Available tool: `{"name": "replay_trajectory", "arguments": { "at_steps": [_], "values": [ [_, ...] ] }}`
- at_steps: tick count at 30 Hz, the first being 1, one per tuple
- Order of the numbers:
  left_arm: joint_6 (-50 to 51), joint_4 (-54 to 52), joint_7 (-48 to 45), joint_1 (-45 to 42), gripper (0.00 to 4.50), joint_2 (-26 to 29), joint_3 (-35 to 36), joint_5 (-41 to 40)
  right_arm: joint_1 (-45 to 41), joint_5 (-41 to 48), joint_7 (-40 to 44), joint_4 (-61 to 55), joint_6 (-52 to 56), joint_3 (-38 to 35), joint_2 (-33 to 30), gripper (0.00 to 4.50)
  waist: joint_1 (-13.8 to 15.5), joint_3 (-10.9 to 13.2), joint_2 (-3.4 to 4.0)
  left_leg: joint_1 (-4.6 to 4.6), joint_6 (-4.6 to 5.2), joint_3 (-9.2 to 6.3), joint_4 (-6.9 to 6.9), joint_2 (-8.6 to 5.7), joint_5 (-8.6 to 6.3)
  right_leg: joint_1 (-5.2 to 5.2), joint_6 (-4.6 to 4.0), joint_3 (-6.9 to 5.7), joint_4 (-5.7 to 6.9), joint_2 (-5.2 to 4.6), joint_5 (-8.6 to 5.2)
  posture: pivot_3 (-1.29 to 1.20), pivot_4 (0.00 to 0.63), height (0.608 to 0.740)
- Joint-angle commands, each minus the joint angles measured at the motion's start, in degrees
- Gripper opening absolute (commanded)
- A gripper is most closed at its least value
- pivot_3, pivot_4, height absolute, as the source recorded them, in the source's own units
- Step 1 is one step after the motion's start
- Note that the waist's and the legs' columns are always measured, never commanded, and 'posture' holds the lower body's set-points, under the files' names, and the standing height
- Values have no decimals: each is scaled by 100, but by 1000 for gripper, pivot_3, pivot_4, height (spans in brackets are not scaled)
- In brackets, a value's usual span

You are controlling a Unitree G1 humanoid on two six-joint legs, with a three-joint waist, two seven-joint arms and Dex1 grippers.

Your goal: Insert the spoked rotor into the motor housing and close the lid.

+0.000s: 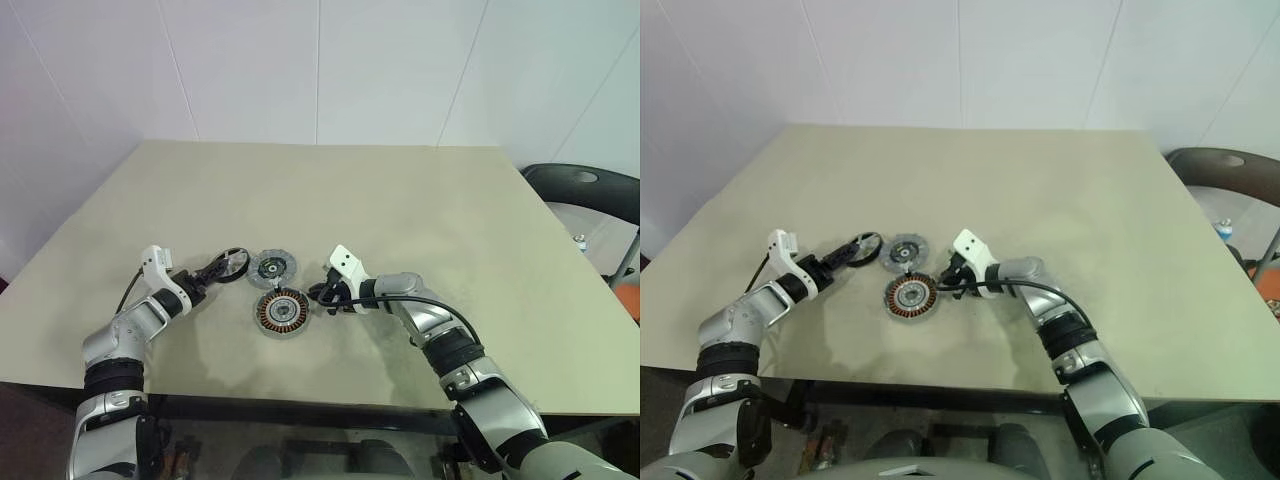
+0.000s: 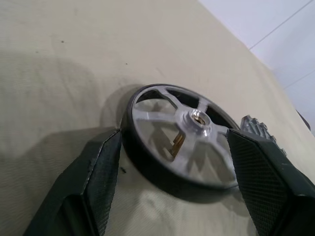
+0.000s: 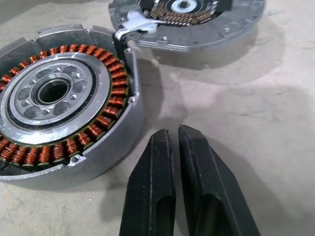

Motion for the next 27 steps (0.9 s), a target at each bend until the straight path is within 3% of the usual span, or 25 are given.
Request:
{"name": "replay_trajectory", "arguments": {
  "at_steps": [1,10,16,20,27],
  "values": [
    [-79,-5,-69,-167,3602,-73,-109,48,-50,66,-49,-273,-8,-99,30,327,3,0,0,0,0,0,0,0,0,0,0,0,0,0,0,0,0,740],
    [-219,218,-34,-224,3602,-122,-59,65,-48,46,-130,-245,-28,-87,52,327,12,0,0,1,0,0,4,0,0,2,0,0,2,0,0,0,0,740],
    [952,-786,54,41,3602,-511,114,-766,-68,30,-172,-183,-60,-78,64,327,-6,-1,-2,-3,1,-1,4,-1,0,1,0,0,-1,-1,0,0,0,740],
    [1065,-1257,96,481,3602,-691,-96,-686,-72,28,-191,-177,-47,-62,91,327,-34,-1,-2,-1,1,0,-4,0,0,-1,1,3,-2,1,0,0,0,740],
    [661,-995,337,456,3602,-606,16,-452,-40,1,-186,-207,-49,-26,76,327,-25,-1,-1,7,-2,0,3,2,2,6,0,2,2,5,0,0,0,740]
  ]
}}
